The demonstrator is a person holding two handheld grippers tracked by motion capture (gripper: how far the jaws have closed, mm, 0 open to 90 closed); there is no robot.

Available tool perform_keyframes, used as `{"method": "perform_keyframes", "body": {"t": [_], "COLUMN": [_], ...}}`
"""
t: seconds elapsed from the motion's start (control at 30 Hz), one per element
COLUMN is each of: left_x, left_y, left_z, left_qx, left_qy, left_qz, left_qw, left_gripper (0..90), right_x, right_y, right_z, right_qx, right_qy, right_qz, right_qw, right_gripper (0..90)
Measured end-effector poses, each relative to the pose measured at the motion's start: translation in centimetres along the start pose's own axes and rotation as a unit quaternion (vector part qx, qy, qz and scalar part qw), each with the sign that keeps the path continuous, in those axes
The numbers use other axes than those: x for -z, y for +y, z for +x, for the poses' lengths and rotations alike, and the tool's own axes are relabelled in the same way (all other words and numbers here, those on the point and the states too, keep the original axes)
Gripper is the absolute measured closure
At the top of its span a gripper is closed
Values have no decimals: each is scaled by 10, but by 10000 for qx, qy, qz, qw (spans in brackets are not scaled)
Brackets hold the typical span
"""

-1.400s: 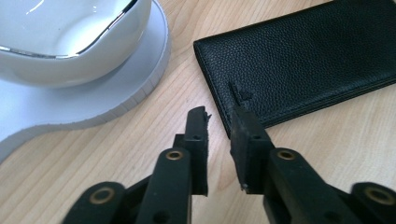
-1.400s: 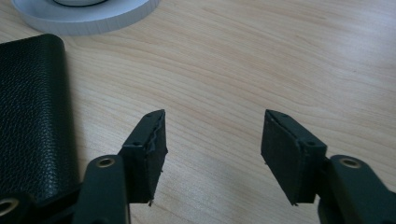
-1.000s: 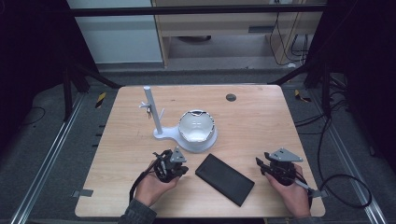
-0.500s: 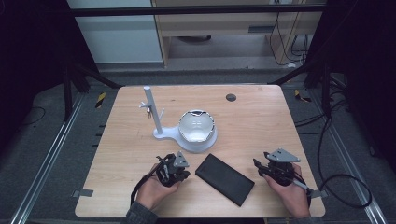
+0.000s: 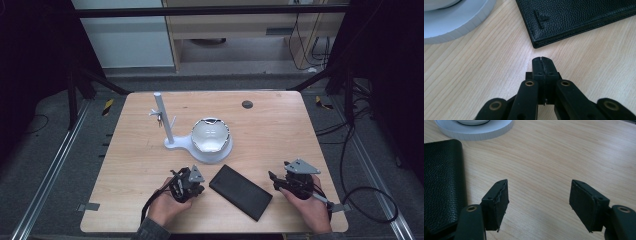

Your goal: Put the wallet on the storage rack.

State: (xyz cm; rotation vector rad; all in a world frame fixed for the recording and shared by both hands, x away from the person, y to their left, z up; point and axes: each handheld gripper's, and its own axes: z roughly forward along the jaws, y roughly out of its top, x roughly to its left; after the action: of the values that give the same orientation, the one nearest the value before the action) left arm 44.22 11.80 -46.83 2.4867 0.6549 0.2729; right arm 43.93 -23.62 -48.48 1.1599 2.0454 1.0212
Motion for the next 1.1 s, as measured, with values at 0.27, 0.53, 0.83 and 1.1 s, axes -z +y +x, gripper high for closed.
{"method": "perform_keyframes", "body": {"t": [0.27, 0.53, 0.83, 1.1], "left_x": [-8, -14, -19, -23], "left_y": [4, 7, 9, 10], "left_z": [1, 2, 4, 5], "left_qx": [2, -53, -61, -36], "left_qy": [17, 125, 191, 172], "left_qz": [-18, -17, 42, 4], "left_qw": [10000, 9999, 9998, 9998], "left_gripper": [900, 899, 900, 899], "right_x": [0, 0, 0, -1], "right_y": [1, 1, 2, 2], "right_z": [3, 4, 5, 7], "right_qx": [-1, 26, 34, 81], "right_qy": [79, 109, 134, 179], "right_qz": [22, 37, 33, 46], "right_qw": [10000, 9999, 9999, 9998], "right_gripper": [310, 307, 306, 303]}}
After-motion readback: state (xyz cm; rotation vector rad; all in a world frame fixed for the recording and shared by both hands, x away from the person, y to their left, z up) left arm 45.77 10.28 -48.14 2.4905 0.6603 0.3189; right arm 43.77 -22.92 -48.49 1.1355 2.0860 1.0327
